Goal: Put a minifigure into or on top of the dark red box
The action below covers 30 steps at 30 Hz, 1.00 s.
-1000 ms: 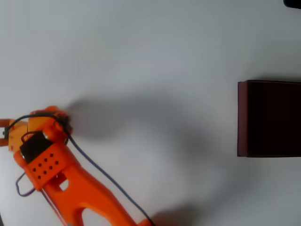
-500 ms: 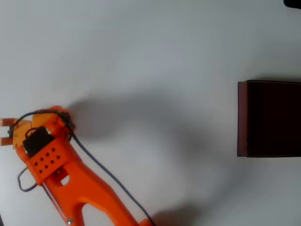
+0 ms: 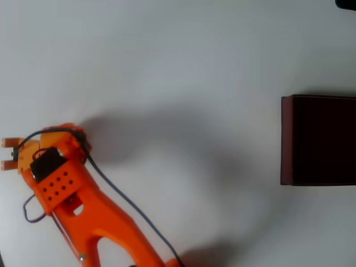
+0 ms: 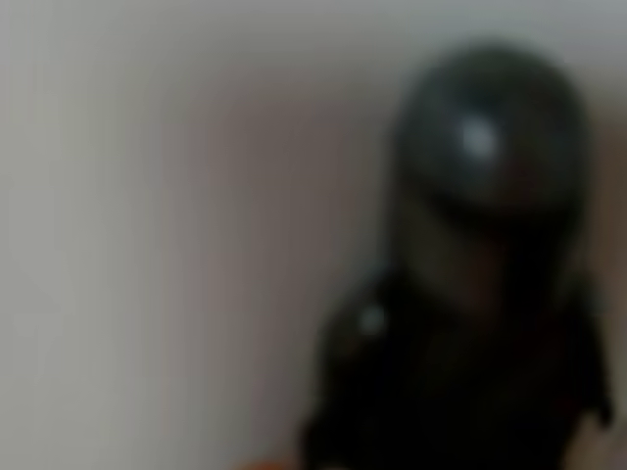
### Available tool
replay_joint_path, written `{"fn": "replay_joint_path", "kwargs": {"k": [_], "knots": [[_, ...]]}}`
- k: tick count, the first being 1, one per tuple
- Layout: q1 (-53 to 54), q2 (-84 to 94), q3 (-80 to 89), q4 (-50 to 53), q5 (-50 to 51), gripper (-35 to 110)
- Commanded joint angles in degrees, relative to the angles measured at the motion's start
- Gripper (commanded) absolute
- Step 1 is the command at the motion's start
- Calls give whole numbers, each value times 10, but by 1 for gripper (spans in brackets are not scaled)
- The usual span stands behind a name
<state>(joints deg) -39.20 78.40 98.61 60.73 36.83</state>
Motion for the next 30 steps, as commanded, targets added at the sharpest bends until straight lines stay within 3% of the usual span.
{"fn": "replay_joint_path", "kwargs": {"k": [1,14,23,30], "knots": [[-4,11,3,-2,5,20],[-10,-10,-4,-4,4,7],[-15,-13,-12,-2,8,5],[-8,16,-83,121,-17,4]]}}
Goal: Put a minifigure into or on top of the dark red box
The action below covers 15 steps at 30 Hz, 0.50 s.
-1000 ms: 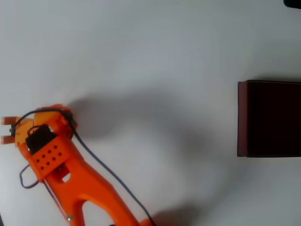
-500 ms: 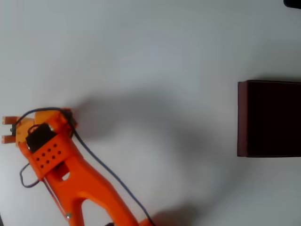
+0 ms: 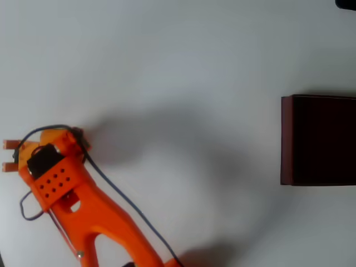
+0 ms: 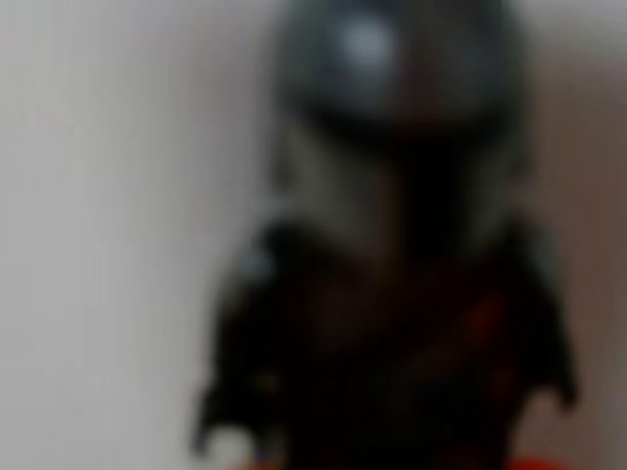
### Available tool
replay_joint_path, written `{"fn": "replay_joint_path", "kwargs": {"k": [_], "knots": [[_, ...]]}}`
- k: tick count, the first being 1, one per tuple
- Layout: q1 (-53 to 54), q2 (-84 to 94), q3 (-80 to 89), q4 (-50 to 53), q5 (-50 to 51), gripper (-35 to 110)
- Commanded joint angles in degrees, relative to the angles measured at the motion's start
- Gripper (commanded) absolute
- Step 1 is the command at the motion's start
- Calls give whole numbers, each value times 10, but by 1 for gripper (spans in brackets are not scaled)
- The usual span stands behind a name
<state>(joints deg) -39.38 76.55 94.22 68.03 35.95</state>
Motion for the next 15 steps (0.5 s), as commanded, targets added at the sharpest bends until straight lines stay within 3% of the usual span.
{"fn": "replay_joint_path", "kwargs": {"k": [1,11,15], "knots": [[-3,51,-43,69,-10,4],[116,349,49,208,-53,3],[189,519,143,214,-64,2]]}}
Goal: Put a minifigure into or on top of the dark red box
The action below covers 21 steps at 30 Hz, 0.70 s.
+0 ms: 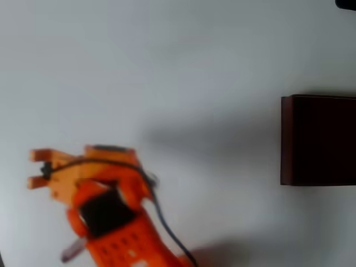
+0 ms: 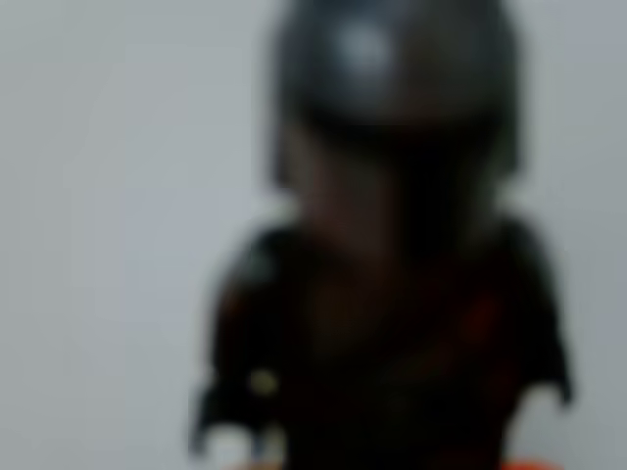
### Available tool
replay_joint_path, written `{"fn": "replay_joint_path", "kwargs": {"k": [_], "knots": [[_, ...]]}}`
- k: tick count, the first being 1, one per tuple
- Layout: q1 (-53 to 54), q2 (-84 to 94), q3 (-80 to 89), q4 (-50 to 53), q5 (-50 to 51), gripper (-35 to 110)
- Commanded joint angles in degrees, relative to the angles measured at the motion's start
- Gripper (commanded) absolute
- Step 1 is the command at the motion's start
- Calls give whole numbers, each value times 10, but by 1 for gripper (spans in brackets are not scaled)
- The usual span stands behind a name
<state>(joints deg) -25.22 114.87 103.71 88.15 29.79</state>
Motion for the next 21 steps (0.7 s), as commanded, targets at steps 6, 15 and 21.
{"fn": "replay_joint_path", "kwargs": {"k": [6,15,21], "knots": [[203,325,133,14,-55,0],[475,342,135,-39,-114,0],[637,321,192,-188,-143,0]]}}
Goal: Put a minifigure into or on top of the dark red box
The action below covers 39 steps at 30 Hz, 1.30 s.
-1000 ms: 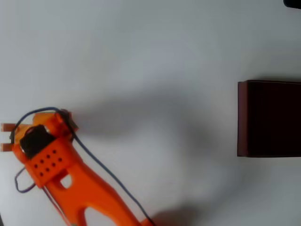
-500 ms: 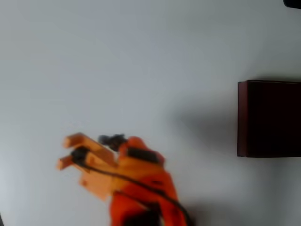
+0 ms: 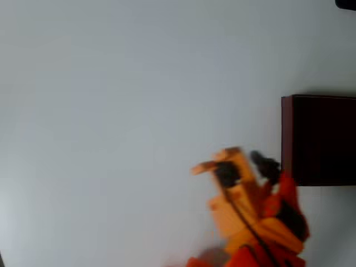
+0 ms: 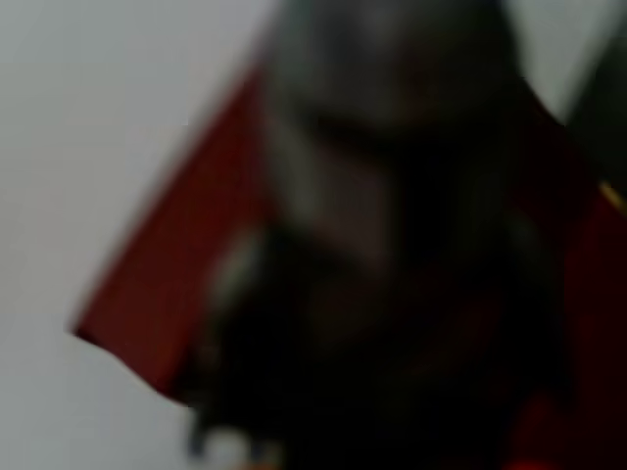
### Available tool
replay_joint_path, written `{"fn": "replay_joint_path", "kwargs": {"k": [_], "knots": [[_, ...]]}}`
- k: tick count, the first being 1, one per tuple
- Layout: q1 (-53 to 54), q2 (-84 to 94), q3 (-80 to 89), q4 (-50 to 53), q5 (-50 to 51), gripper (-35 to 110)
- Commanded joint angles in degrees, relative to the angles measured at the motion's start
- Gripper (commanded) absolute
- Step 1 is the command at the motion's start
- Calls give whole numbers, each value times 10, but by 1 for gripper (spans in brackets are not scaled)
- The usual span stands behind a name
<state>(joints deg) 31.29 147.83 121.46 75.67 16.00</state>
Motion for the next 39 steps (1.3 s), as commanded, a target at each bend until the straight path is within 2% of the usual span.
{"fn": "replay_joint_path", "kwargs": {"k": [1,8,18,22,32,39], "knots": [[92,-26,15,-84,-10,0],[169,-239,-41,-173,-47,0],[139,-373,-60,-263,-54,0],[101,-417,-83,-260,-67,24],[14,-271,-16,-215,-103,19],[-162,-110,8,-114,-167,12]]}}
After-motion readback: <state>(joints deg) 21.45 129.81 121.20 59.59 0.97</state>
